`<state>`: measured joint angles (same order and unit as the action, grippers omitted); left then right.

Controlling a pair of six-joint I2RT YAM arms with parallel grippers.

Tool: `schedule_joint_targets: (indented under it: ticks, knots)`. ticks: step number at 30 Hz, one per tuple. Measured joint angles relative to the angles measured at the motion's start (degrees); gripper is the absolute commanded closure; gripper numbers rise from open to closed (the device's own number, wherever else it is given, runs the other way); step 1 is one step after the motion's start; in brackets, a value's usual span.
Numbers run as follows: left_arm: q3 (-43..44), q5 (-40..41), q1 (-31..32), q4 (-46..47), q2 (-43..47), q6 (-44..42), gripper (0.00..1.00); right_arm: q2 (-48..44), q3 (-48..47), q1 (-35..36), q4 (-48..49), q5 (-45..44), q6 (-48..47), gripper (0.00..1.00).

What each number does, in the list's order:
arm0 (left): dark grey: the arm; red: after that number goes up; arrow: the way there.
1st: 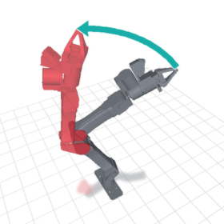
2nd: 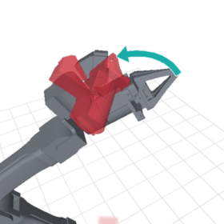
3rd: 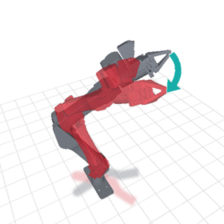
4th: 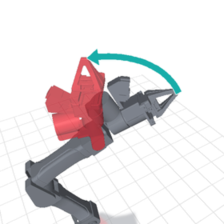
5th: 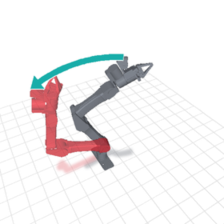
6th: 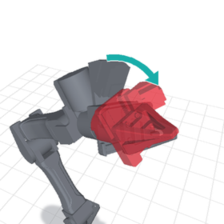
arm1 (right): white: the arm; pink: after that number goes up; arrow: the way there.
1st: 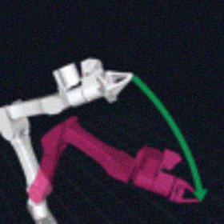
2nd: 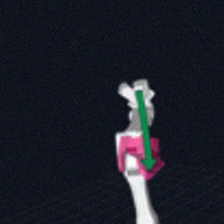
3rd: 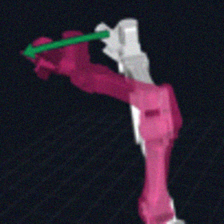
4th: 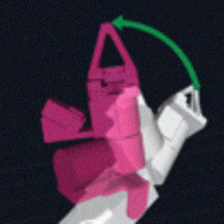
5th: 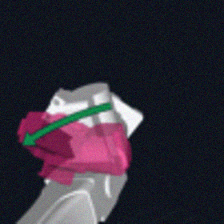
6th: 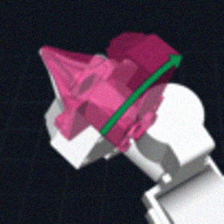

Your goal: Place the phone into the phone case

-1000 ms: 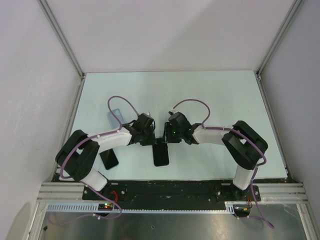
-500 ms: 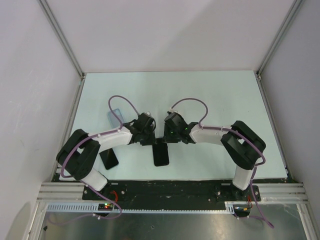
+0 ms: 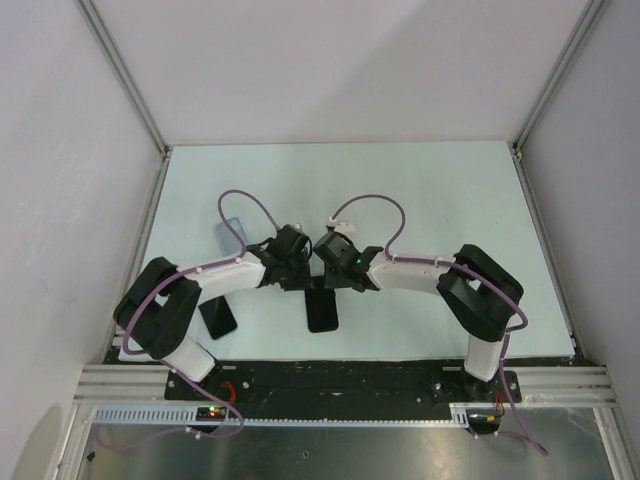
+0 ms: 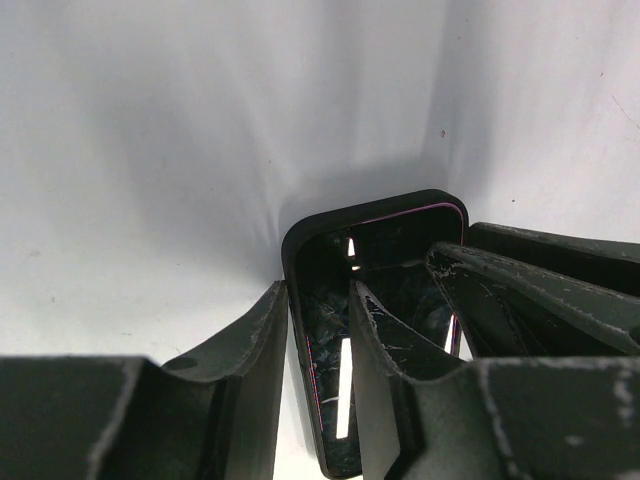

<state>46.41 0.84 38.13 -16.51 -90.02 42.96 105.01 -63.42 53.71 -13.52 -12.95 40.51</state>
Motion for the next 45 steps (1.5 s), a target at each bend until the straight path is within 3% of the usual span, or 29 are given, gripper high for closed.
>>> schedule_joint_targets:
  ticks: [10, 17, 19, 24, 28, 34, 45]
  knots:
    - [0.0, 0.0, 0.0, 0.0, 0.0, 0.0, 0.65, -0.1, -0.2, 1.6, -0.5, -4.4, 0.0, 1.00]
    - [-0.3, 0.0, 0.0, 0.2, 0.3, 0.0, 0.53, -0.6, 0.1, -0.2, -0.4, -1.2, -0.5, 0.99]
    - [-1.3, 0.0, -0.2, 0.1, 1.4, 0.0, 0.52, -1.0, 0.9, -0.9, 0.4, 0.4, -0.5, 0.88]
    - [-3.8, 0.0, -0.8, -0.3, 4.6, 0.1, 0.50, -2.5, 3.5, -2.2, 2.4, 3.1, -0.9, 0.38]
    - [-4.9, 0.0, -1.1, -0.5, 6.4, 0.1, 0.45, -5.0, 5.8, -2.0, 1.7, 3.6, -1.7, 0.18]
    - [-6.8, 0.0, -2.5, -0.4, 10.7, 1.2, 0.35, -10.1, 8.3, 1.0, 0.1, 1.4, -0.3, 0.04]
    - [-11.2, 1.6, -10.2, -0.7, 18.9, 4.6, 0.21, -7.1, 7.8, 11.0, -1.7, -5.6, 6.5, 0.01]
